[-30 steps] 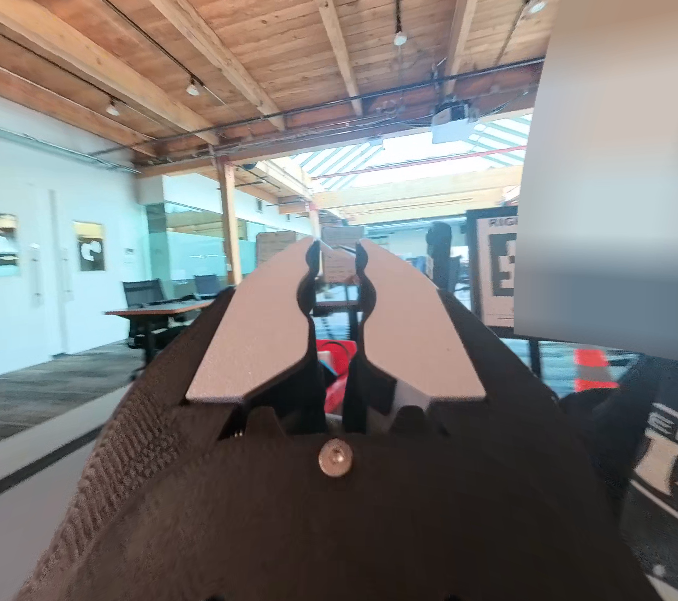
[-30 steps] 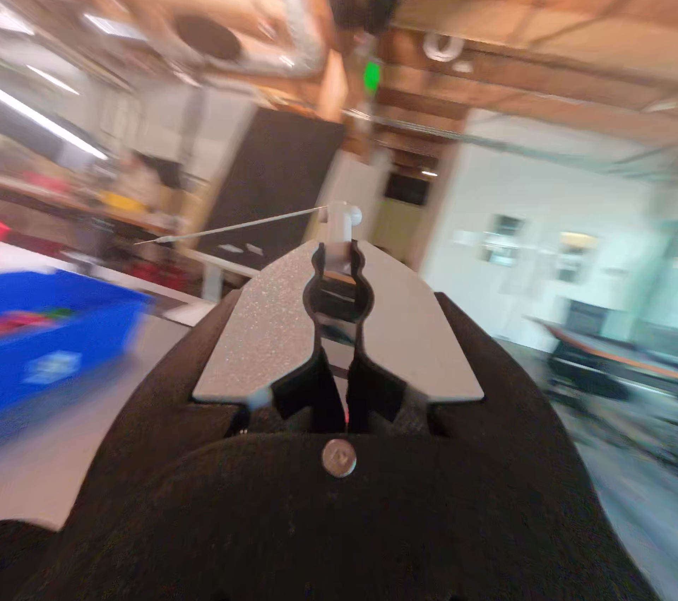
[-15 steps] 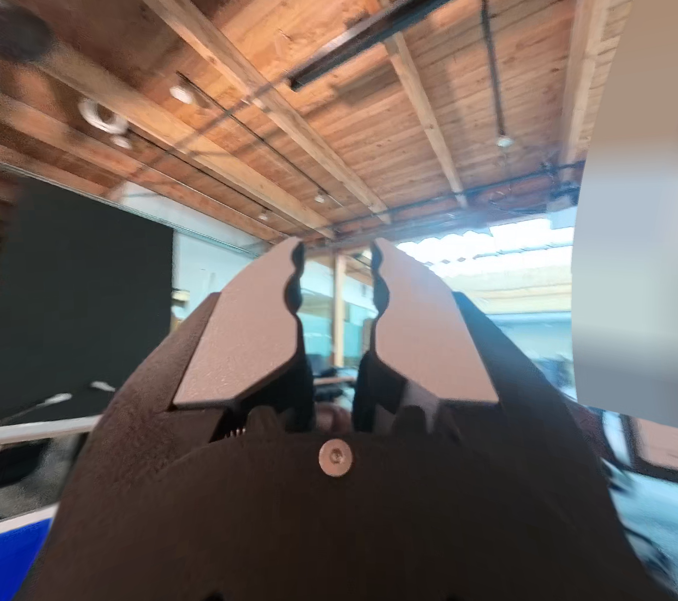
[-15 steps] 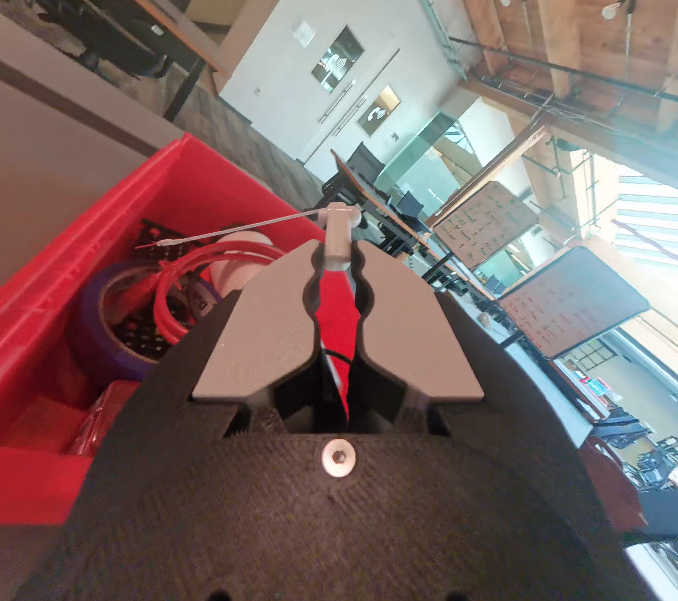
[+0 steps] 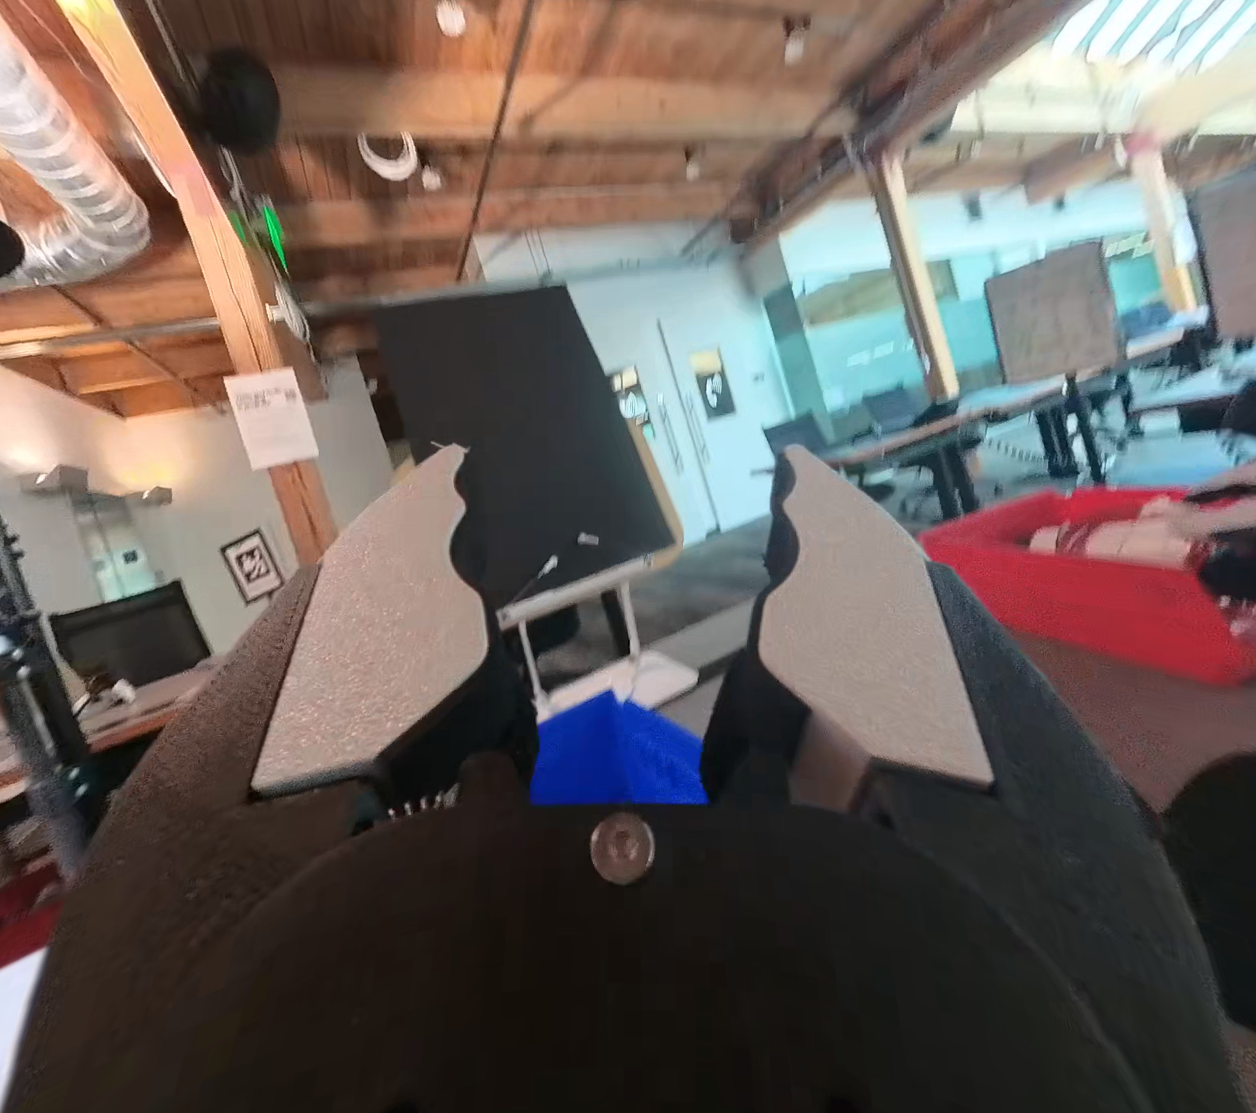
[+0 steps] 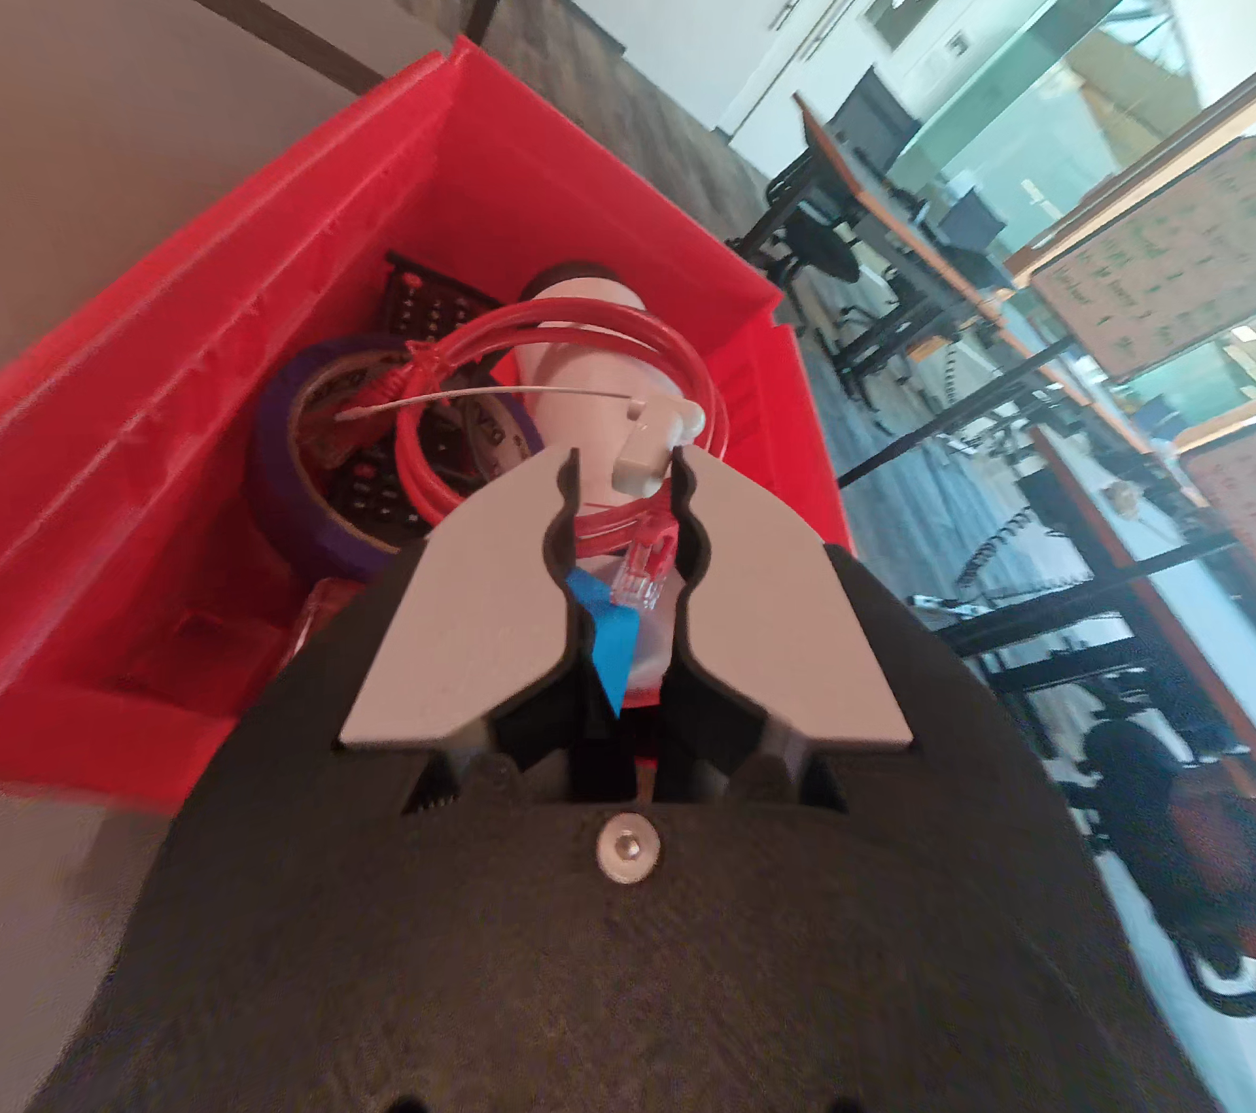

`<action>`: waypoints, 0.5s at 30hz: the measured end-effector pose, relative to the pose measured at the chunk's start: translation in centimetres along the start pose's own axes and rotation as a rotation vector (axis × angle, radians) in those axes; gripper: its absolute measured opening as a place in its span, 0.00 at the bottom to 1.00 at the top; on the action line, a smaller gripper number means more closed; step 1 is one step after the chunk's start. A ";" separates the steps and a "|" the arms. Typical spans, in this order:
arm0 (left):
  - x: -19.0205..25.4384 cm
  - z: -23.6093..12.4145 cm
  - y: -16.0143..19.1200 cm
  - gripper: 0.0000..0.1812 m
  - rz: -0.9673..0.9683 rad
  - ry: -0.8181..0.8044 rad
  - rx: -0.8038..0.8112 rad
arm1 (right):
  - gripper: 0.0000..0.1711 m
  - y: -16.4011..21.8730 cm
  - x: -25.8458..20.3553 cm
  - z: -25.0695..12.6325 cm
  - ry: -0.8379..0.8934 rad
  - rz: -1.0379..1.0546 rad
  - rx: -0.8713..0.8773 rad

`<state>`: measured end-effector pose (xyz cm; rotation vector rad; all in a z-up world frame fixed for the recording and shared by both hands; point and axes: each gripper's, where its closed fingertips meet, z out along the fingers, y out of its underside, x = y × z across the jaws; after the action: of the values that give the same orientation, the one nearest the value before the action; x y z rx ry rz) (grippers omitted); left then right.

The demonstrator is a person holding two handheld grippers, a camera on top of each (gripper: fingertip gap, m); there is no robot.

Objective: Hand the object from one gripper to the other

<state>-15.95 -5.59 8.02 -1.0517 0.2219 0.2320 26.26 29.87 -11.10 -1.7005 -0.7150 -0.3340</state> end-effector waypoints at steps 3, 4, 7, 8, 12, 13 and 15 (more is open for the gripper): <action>-0.2 0.4 2.5 0.48 0.018 -0.015 -0.141 | 0.31 0.0 -0.4 -0.4 -0.070 0.067 -0.022; -0.3 0.5 3.3 0.50 0.020 -0.021 -0.182 | 0.35 0.0 -0.4 -0.5 -0.082 0.086 -0.024; -0.2 0.7 5.4 0.52 0.040 -0.013 -0.290 | 0.45 -1.0 0.5 -1.1 -0.069 0.157 0.030; -0.1 0.7 6.0 0.52 0.044 -0.005 -0.321 | 0.47 -1.4 0.8 -1.4 -0.062 0.180 0.055; 1.2 0.8 9.4 0.52 0.020 0.079 -0.453 | 0.57 -4.6 1.9 -3.2 -0.078 0.323 0.252; 1.6 0.7 10.7 0.52 0.012 0.107 -0.504 | 0.59 -5.7 1.9 -3.9 -0.116 0.362 0.317; 2.0 0.3 13.7 0.52 0.005 0.143 -0.627 | 0.61 -7.3 2.1 -5.3 -0.172 0.439 0.408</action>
<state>-18.04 1.36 -3.73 -1.6923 0.2894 0.2372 24.14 26.24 -2.86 -1.4517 -0.4737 0.2542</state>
